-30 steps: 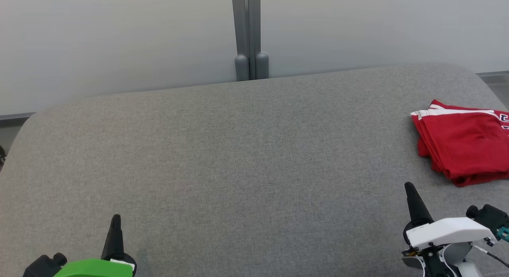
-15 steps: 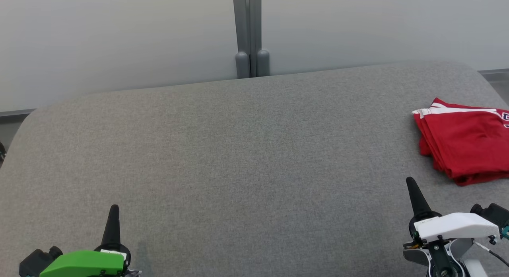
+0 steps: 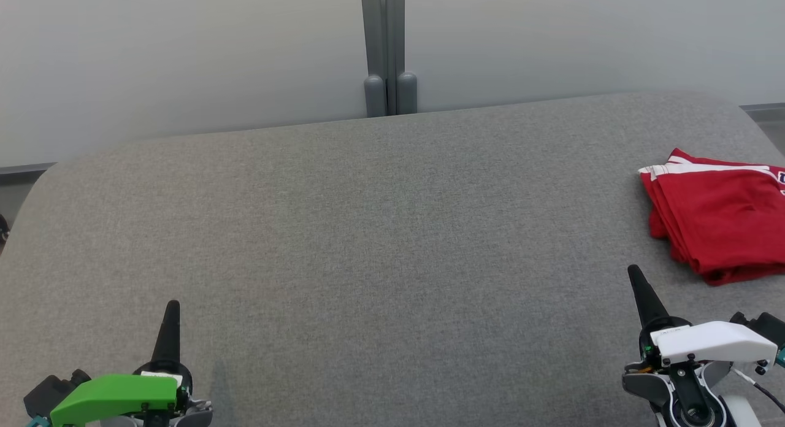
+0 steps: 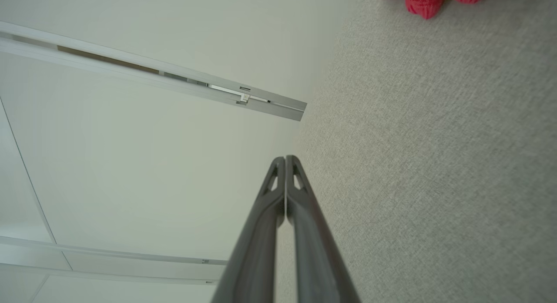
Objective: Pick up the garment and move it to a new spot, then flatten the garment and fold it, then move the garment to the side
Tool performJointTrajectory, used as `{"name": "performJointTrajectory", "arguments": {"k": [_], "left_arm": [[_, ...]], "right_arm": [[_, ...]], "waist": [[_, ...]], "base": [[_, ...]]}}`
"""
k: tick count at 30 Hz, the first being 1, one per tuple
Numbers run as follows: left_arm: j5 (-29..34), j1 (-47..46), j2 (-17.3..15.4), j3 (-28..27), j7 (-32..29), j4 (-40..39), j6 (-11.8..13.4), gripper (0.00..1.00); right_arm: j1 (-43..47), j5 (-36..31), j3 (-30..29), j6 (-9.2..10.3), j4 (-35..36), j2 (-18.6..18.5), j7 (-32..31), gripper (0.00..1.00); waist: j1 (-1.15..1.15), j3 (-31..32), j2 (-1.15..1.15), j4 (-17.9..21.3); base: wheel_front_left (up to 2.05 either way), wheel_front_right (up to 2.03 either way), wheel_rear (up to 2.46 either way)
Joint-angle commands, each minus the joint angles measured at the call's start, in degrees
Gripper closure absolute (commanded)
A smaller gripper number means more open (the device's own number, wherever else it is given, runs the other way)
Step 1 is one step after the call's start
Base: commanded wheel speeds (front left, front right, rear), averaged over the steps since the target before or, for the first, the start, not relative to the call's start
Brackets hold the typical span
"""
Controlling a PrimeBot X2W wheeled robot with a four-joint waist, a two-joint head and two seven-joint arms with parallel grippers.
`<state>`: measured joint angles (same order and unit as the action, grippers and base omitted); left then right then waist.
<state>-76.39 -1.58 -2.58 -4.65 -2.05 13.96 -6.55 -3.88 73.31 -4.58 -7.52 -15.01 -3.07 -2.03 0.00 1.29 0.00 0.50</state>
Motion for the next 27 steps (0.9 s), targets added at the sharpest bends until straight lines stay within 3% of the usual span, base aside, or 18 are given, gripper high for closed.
{"name": "performJointTrajectory", "arguments": {"k": [1, 27], "left_arm": [[-1.49, -1.48, -0.39, -0.33, -0.4, -0.19, -0.39, 1.0], [-11.82, -4.2, -0.45, -1.57, -3.37, 0.04, -0.92, 1.0]], "right_arm": [[-1.21, 1.51, -0.28, 0.03, 0.63, -0.11, -0.44, 1.0], [-2.25, 13.95, -1.55, 0.02, 1.01, 0.11, -3.52, 1.0]], "waist": [[0.0, -0.05, 0.0, -0.02], [0.0, -0.99, 0.0, -0.34]], "base": [[0.0, 0.0, 0.0], [0.0, 0.0, 0.0]]}}
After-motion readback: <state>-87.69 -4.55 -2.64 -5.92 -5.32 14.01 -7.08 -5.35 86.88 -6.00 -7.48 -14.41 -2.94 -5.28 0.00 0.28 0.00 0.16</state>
